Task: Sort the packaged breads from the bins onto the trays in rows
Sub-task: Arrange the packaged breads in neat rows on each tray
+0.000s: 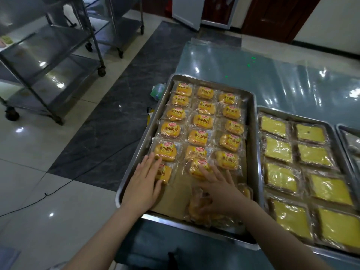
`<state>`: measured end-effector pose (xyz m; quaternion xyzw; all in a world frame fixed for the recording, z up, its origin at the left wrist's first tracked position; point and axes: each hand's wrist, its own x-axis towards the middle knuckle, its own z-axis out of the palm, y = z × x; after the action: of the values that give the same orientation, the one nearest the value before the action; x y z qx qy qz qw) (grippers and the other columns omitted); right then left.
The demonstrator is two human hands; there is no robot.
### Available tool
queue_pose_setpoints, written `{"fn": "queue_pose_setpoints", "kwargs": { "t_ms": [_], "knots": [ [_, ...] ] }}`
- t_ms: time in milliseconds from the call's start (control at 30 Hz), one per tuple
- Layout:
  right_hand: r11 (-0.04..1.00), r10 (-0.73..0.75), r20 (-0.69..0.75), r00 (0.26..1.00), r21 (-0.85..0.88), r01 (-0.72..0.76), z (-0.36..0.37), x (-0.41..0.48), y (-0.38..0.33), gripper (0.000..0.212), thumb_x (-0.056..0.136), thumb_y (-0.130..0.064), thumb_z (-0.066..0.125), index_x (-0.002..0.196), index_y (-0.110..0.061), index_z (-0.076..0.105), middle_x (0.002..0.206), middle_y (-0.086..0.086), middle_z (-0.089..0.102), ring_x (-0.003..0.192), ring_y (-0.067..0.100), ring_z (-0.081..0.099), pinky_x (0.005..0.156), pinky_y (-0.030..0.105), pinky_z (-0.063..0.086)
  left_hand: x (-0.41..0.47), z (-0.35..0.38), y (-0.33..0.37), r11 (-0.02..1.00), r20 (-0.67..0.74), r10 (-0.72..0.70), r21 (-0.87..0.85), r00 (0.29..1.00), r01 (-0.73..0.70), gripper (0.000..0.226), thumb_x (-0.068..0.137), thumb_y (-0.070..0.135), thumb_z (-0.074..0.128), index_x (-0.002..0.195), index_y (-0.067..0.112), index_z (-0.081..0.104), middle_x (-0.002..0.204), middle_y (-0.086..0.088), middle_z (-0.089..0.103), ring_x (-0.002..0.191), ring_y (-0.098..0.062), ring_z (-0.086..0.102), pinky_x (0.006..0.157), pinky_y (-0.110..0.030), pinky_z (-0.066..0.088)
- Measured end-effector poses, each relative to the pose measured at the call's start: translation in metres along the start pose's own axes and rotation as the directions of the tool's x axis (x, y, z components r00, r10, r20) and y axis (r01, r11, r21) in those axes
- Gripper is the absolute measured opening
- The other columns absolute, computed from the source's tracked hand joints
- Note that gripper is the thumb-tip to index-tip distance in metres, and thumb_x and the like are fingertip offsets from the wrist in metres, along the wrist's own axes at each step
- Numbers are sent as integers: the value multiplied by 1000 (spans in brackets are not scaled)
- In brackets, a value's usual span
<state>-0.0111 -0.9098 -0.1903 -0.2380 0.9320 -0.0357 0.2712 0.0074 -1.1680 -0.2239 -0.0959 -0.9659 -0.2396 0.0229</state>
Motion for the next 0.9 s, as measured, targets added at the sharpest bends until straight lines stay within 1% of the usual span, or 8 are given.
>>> {"fn": "queue_pose_setpoints", "kwargs": {
  "t_ms": [67,133,233,333,467,600,767,900],
  "knots": [
    [998,28,-45,999,51,-25,-2,1,-5,66,72,-53,72,129,-45,41,157,-16,-7,142,19,-23,110,57,-15,-1,-2,2,1000,-18,16,-5,1000,-16,58,91,23,54,144,20,31,154,1,16,142,-15,8,114,-36,14],
    [985,70,-116,991,163,-50,-7,2,-12,47,68,-46,76,103,-42,46,144,-15,34,144,19,11,115,52,4,-2,-4,4,999,-31,49,-20,998,-50,53,90,21,56,140,19,39,153,0,23,142,-14,11,113,-34,15],
    [899,193,-222,956,430,-82,-19,0,-19,49,66,-32,82,85,-43,38,97,-19,54,96,10,57,82,32,52,-6,-7,7,991,-48,68,-111,997,-73,52,88,23,59,137,24,43,150,7,27,140,-11,17,111,-33,20],
    [711,301,-273,914,702,-25,-32,-1,-28,60,65,-22,85,98,-45,40,99,-17,57,84,3,61,62,22,55,-8,-15,15,903,74,-42,-423,996,69,49,84,37,62,130,42,43,133,18,46,122,-2,44,100,-28,39],
    [456,320,-253,913,886,86,-41,5,-50,68,67,-17,84,119,-35,44,111,-19,55,98,3,59,73,19,55,0,-23,33,631,229,-104,-737,968,242,28,87,23,64,110,38,62,95,15,69,92,-3,63,80,-22,47],
    [153,357,-206,911,975,160,-38,10,-61,18,85,-18,67,100,-27,64,94,-4,72,84,8,68,67,20,54,-1,-28,32,455,211,-260,-834,942,313,17,88,18,61,98,29,71,93,10,72,90,-5,66,77,-18,47],
    [64,398,-145,906,989,130,-36,9,-60,17,92,-25,59,89,-15,73,77,2,72,71,15,67,62,26,53,-7,-30,24,424,226,-312,-836,923,348,25,84,37,59,71,21,74,69,-6,69,66,-13,61,70,-24,46],
    [0,410,-104,906,993,115,-34,7,-64,21,93,-25,56,85,-16,73,80,4,72,71,15,66,66,29,55,-5,-37,23,471,191,-285,-826,939,311,26,90,26,58,70,26,74,70,0,70,68,-9,62,69,-18,45]
  ]
}}
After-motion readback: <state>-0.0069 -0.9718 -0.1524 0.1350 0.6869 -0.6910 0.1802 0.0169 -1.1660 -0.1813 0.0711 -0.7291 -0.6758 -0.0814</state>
